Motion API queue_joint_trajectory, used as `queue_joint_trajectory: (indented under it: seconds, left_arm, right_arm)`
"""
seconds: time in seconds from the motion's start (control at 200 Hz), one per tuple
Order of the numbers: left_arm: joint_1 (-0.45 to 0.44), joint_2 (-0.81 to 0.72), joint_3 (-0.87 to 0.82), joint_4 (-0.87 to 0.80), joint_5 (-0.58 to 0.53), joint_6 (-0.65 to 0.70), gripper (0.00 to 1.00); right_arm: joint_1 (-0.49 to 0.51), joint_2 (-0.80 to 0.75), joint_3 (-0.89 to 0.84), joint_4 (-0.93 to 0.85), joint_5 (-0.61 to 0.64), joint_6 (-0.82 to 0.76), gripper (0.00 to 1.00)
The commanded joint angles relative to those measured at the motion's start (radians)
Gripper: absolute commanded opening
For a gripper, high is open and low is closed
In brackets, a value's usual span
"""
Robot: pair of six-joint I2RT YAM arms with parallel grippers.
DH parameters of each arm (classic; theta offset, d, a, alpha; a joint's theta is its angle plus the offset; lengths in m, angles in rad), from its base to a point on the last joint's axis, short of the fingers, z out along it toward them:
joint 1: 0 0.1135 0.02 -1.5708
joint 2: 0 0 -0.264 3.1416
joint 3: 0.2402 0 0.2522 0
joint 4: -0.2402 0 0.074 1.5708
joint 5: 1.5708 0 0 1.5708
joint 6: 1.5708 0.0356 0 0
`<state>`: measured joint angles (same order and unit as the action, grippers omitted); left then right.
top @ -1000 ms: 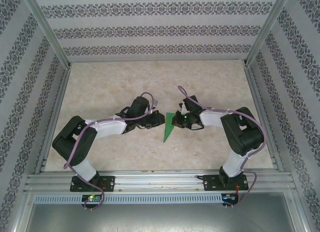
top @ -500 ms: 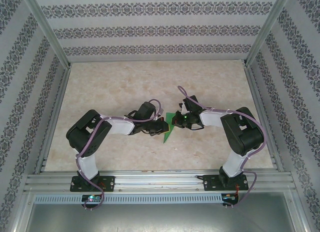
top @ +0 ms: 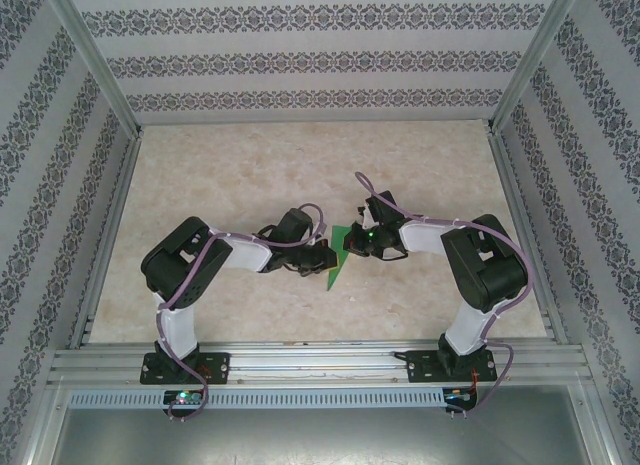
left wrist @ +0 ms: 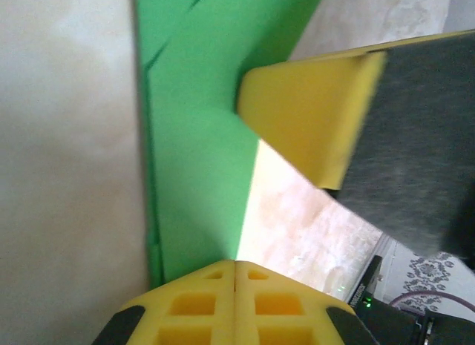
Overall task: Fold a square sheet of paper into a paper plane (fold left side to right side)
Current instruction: Fold the wing for the fifth time at the center of the table.
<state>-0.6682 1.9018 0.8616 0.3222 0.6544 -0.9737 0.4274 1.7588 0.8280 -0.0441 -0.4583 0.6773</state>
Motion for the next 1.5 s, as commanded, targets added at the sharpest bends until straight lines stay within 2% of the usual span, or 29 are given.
queue_joint_trajectory:
  seconds: [0.0,0.37,0.59,0.744,1.024,1.494]
  left_arm:
    - [-0.013,0.014,-0.018,0.017,0.005,-0.005,0.06]
    - [-0.021,0.032,-0.005,-0.063,-0.031,0.032,0.05]
    - [-0.043,0.055,0.067,-0.265,-0.101,0.092,0.0]
    - [-0.058,0.083,0.128,-0.408,-0.16,0.138,0.0]
    - [-0.067,0.096,0.149,-0.454,-0.191,0.151,0.0]
    - [-0.071,0.101,0.164,-0.488,-0.206,0.154,0.0]
  right_arm:
    - [0.001,0.06,-0.029,-0.145,0.076,-0.022,0.0]
    - [0.001,0.033,-0.014,-0.118,0.041,-0.029,0.0]
    - [-0.024,-0.044,0.029,-0.029,-0.046,-0.029,0.0]
    - [-0.033,-0.097,0.008,-0.006,-0.057,-0.035,0.0]
    - [-0.017,-0.125,-0.115,0.09,-0.1,-0.012,0.0]
    - [0.018,-0.059,-0.116,0.129,-0.099,-0.006,0.0]
